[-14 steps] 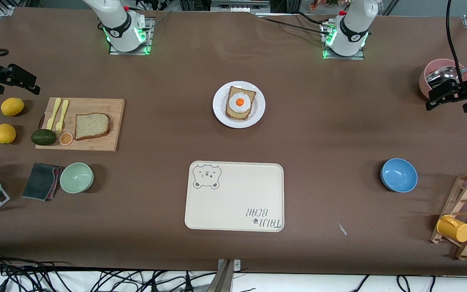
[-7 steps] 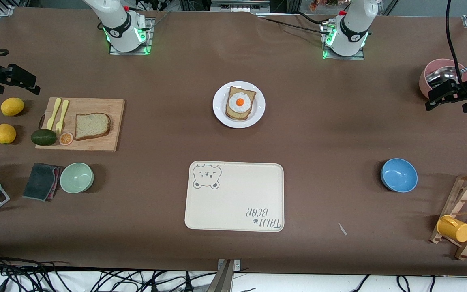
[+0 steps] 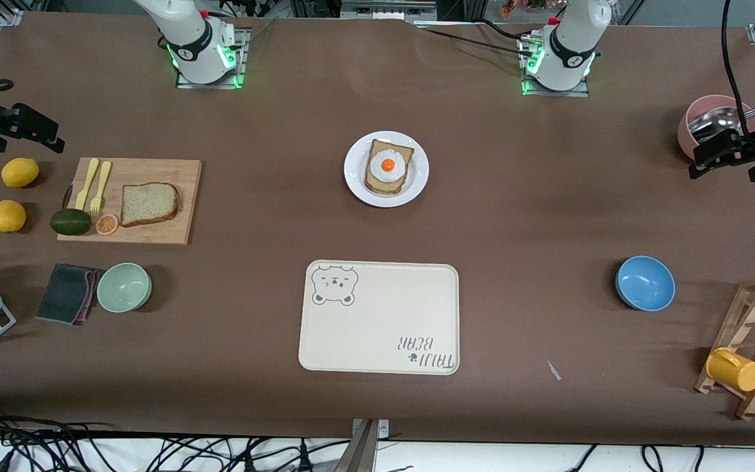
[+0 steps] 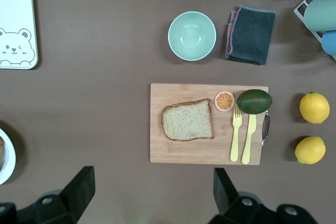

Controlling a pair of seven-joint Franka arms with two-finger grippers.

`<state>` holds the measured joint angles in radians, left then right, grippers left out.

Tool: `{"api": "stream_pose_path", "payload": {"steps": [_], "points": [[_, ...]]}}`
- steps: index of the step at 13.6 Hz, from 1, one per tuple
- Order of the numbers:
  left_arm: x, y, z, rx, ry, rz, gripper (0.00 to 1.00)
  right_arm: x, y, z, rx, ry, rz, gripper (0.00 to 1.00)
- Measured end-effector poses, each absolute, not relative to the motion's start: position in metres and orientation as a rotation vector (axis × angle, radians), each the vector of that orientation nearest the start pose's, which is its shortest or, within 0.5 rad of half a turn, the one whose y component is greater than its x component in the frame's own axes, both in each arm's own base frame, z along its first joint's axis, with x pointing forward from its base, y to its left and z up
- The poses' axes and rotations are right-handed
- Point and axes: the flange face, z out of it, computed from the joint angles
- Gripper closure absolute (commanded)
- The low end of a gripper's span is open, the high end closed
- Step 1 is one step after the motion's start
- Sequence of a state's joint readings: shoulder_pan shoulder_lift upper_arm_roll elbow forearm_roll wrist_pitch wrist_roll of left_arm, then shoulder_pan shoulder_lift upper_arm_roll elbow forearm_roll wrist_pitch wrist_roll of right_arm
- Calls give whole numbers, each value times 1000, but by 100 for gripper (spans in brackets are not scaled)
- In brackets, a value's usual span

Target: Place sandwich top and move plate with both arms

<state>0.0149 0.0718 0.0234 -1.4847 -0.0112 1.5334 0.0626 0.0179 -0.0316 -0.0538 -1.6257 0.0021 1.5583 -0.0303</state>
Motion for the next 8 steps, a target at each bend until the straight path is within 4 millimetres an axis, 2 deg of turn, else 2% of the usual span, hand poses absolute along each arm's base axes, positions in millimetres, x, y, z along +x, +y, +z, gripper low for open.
{"api": "stream_pose_path", "payload": {"steps": [8], "points": [[573, 22, 618, -3152, 40, 49, 1, 542, -22, 614, -3136, 16, 60, 0]]}}
